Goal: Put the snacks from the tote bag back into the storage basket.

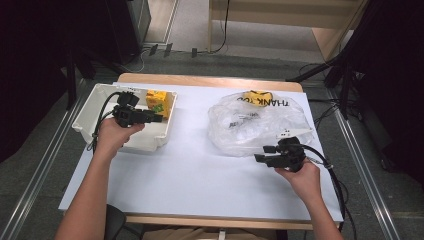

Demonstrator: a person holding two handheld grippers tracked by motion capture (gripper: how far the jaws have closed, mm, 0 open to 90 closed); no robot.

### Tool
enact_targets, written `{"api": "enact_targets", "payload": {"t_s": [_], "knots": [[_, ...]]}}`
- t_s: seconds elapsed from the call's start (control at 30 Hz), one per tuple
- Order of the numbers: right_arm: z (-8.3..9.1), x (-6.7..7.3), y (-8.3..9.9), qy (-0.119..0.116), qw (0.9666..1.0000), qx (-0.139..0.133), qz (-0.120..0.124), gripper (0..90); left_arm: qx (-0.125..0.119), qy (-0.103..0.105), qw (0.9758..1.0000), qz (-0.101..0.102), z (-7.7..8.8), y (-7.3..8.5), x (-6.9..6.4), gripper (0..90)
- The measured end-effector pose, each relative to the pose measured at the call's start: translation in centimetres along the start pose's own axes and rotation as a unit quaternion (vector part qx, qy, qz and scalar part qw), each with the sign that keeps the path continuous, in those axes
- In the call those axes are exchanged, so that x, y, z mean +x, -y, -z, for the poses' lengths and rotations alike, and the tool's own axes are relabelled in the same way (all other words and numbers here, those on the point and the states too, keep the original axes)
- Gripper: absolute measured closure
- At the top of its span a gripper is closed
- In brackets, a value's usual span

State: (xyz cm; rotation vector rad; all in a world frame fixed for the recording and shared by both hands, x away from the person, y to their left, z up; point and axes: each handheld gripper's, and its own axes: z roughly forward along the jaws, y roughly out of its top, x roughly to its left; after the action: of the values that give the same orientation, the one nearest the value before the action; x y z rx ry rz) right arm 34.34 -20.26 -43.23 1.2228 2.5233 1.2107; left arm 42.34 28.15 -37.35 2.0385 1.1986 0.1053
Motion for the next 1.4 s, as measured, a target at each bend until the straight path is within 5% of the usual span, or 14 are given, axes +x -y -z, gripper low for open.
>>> {"api": "enact_targets", "payload": {"t_s": [0.07, 0.23, 0.53, 0.9, 1.4], "knots": [[0.0, 0.0, -0.1, -0.003, 1.0, -0.003, 0.0, 45.8, 0.006, -0.009, 0.9999, 0.0, 0.0, -0.1, -0.2, 47.7], [0.2, 0.0, -0.2, 0.003, 1.0, -0.001, 0.004, 46.2, -0.006, 0.02, 0.9998, -0.003, 0.1, -0.3, -0.8, 46.2], [0.2, 0.3, -0.4, -0.005, 1.0, -0.007, 0.002, 46.3, -0.006, 0.025, 0.9992, -0.032, 0.2, -0.7, -2.8, 45.5], [0.1, 1.0, -1.0, 0.002, 0.9996, -0.005, 0.026, 48.8, -0.009, 0.033, 0.9984, -0.046, 0.4, -0.8, -4.7, 44.4], [0.0, 1.5, -1.4, -0.02, 0.999, -0.02, 0.034, 50.3, -0.006, 0.076, 0.9939, -0.08, -0.9, -0.6, -7.7, 42.9]]}}
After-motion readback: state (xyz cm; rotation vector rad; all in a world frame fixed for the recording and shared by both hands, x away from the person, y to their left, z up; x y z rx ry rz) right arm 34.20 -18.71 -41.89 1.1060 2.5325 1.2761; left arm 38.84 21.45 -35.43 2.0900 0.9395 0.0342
